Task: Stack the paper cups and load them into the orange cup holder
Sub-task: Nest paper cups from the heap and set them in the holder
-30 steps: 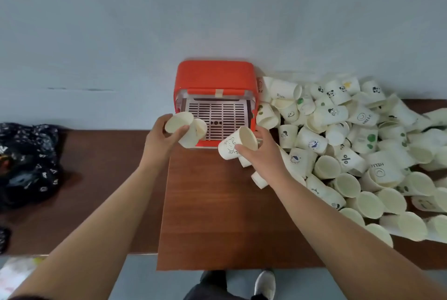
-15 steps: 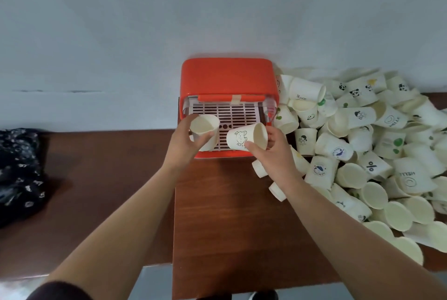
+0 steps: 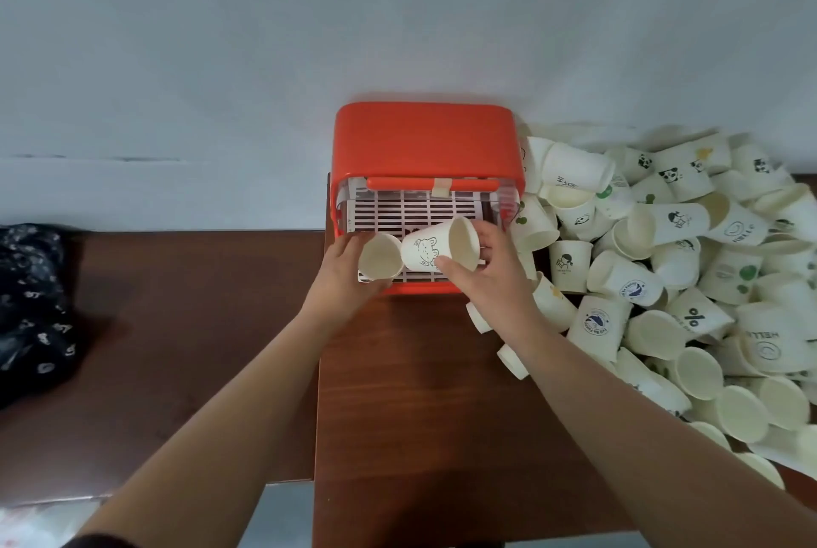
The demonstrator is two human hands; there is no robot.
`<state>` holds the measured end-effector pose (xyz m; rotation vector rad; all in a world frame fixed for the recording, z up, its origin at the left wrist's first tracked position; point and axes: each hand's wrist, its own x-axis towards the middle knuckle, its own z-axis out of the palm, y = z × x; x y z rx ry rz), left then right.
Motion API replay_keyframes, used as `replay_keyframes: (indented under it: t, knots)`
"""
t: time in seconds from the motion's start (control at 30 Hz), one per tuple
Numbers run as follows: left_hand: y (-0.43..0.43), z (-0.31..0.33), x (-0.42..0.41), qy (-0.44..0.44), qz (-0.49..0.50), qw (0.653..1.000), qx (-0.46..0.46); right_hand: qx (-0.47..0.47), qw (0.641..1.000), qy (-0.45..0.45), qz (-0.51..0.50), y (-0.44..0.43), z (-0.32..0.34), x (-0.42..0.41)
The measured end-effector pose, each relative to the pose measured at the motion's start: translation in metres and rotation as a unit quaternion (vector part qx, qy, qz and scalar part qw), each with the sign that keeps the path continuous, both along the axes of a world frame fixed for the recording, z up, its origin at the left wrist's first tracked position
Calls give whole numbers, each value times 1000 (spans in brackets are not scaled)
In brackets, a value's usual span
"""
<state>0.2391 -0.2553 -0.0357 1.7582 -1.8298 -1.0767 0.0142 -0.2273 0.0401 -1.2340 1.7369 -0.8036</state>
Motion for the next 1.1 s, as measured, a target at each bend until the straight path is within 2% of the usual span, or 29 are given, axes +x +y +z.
replay_keyframes:
  t: [0.17,0.27,0.4,0.53,0.67,0.93,1.1]
  knots:
    - [-5,3,9,6,-24,998,60,-19,998,16,59,-11,-6,23]
    - [-4,6,21,85,27,990,111,-15,991,80,108,-19,-12,35]
    - [2,20,23,156,81,978,113,-22,962,177,207,-28,-22,50]
    - [5,20,21,170,32,979,109,28,950,170,260,-31,-38,56]
    - [2,11,23,117,34,988,90,41,956,184,224,-32,-45,60]
    - [8,21,19,5,62,998,18,51,972,132,189,-17,-28,51]
    - [46,40,-4,23,68,997,-20,32,976,159,143,39,4,-24]
